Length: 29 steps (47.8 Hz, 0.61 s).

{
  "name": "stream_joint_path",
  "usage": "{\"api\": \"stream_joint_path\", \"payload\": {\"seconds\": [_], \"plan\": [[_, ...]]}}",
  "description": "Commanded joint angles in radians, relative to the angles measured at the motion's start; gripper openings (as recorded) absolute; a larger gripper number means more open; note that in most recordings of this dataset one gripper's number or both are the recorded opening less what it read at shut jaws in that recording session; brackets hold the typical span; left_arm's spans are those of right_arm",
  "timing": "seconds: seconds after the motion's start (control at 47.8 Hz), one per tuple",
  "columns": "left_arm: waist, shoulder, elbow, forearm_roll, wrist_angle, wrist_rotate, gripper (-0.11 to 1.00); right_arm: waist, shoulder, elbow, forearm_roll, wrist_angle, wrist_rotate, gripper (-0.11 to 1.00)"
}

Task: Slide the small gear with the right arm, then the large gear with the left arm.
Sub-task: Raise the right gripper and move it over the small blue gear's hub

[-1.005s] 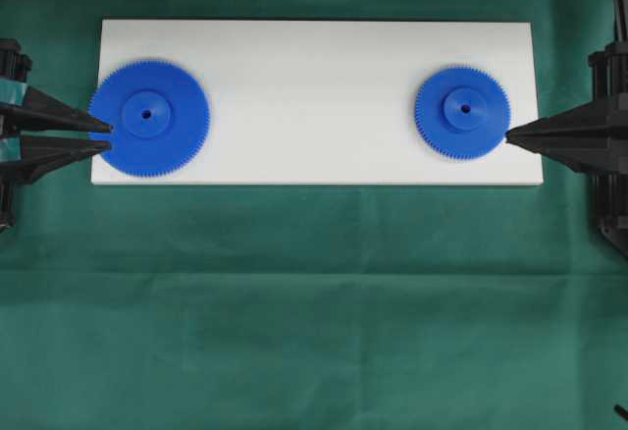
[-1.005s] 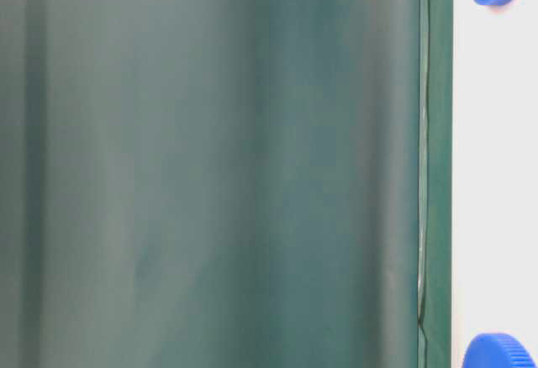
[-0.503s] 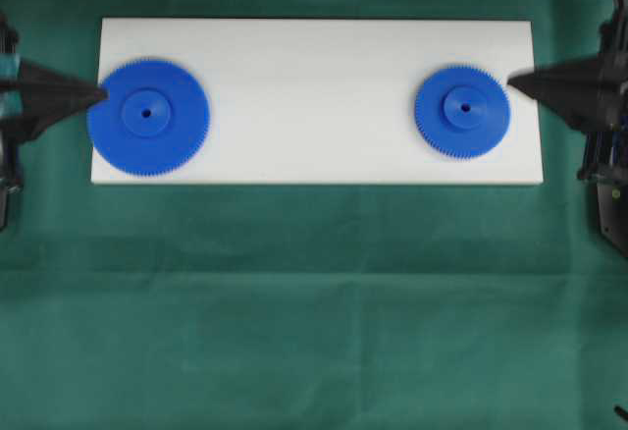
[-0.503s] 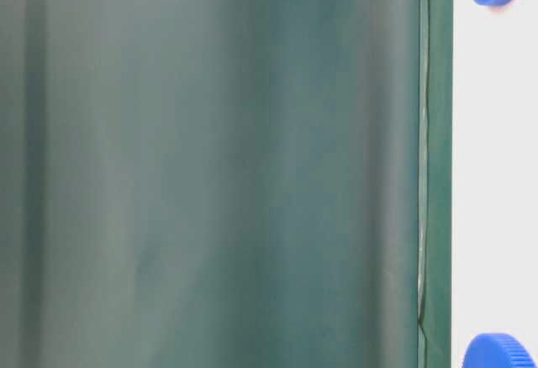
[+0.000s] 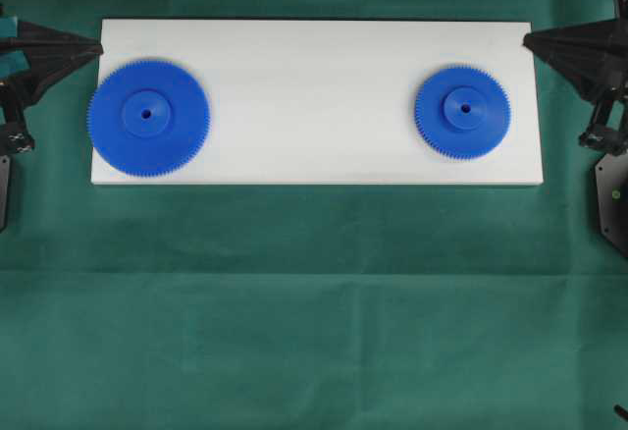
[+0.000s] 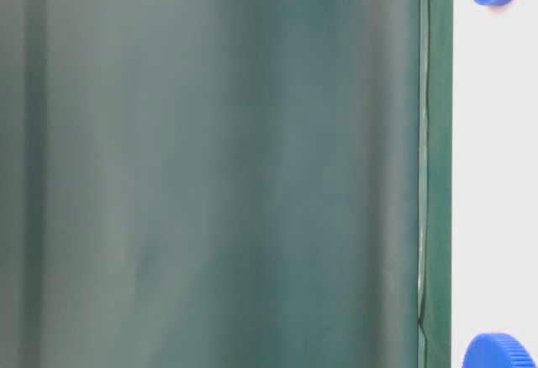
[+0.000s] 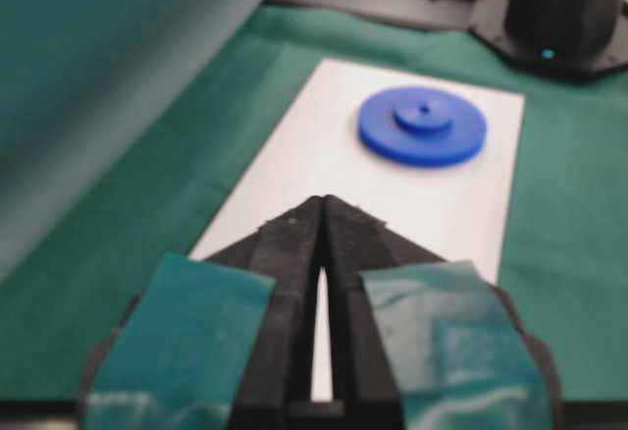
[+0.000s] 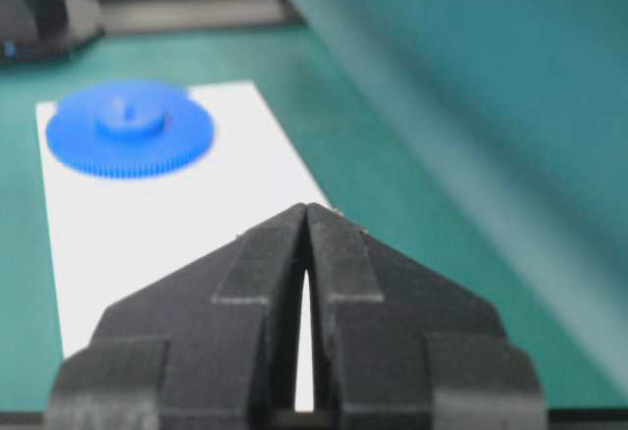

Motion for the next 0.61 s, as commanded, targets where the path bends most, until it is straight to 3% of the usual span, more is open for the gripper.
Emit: {"api": "stream_joint_path", "payload": {"seconds": [0.0,0.272,0.586], "plan": [[0.005,0.015,-0.023,-0.003,0.038,0.002,0.00,-0.003,0.028,-0.031,-0.002,0.061,0.014,0.50],[0.008,0.074,-0.075,-0.003,0.245,-0.006,0.00,-0.003,0.112,-0.064,-0.003,0.258,0.074,0.50],[0.008,0.107,-0.092,-0.005,0.258,-0.009,0.00,-0.003,0.179,-0.069,-0.002,0.290,0.077,0.50]]}}
